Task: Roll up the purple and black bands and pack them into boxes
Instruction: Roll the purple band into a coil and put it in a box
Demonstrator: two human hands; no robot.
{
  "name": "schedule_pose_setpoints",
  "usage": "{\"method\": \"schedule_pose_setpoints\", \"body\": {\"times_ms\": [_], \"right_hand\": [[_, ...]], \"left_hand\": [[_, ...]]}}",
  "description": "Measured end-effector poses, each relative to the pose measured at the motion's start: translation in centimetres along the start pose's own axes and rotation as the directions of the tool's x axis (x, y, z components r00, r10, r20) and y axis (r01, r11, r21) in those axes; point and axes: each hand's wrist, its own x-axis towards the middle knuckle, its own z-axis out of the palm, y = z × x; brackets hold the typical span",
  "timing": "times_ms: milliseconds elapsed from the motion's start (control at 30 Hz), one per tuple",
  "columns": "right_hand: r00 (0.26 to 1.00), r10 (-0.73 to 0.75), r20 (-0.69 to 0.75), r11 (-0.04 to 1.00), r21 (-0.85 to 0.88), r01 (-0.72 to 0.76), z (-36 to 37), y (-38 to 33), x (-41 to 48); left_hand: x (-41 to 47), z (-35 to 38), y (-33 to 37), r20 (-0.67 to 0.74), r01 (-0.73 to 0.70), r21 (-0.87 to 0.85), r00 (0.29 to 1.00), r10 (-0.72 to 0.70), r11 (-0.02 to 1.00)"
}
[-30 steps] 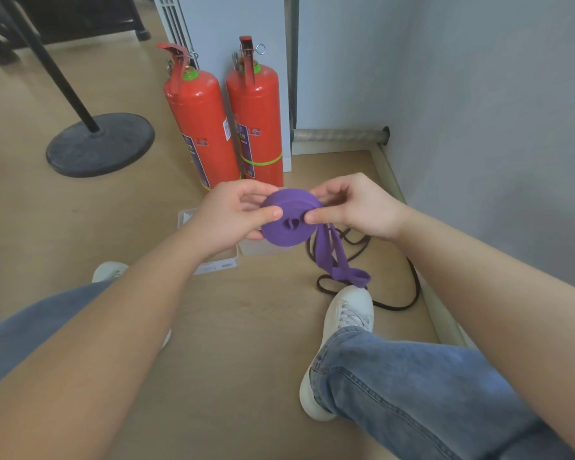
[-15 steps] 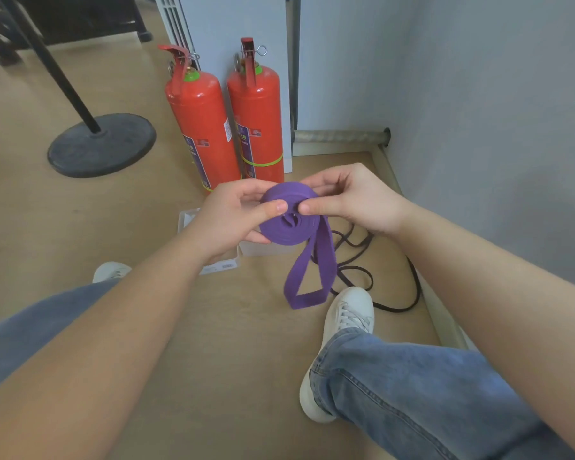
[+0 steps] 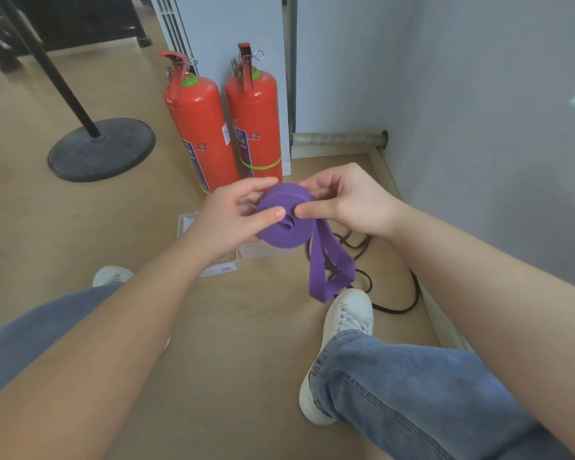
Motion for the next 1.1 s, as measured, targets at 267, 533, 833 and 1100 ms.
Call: {"method": "schedule_pose_setpoints", "body": {"times_ms": [267, 533, 833, 1100], "right_hand": [[0.999, 0.029, 0.020, 0.999, 0.025, -0.030, 0.0, 0.1, -0.2], [1.000, 0.017, -0.005, 0.999, 0.051, -0.016, -0.2, 0.2, -0.2], [0.997, 0.036, 0.066, 0.997, 0.062, -0.040, 0.6, 0.4, -0.3], [0.999, 0.040, 0.037, 0.986, 0.163, -0.045, -0.1, 0.4, -0.2]], "left_hand": [[0.1, 0.2, -0.4, 0.005, 0.061, -0.148, 0.998, -0.061, 0.987], [0.3, 0.2, -0.2, 0.082, 0.104, -0.202, 0.993, -0.089, 0.974], [0.2, -0.7, 0.1, 0.089, 0.064, -0.060, 0.994, -0.059, 0.996], [0.4, -0.3, -0.2, 0.112, 0.120, -0.206, 0.989, -0.099, 0.971]]}}
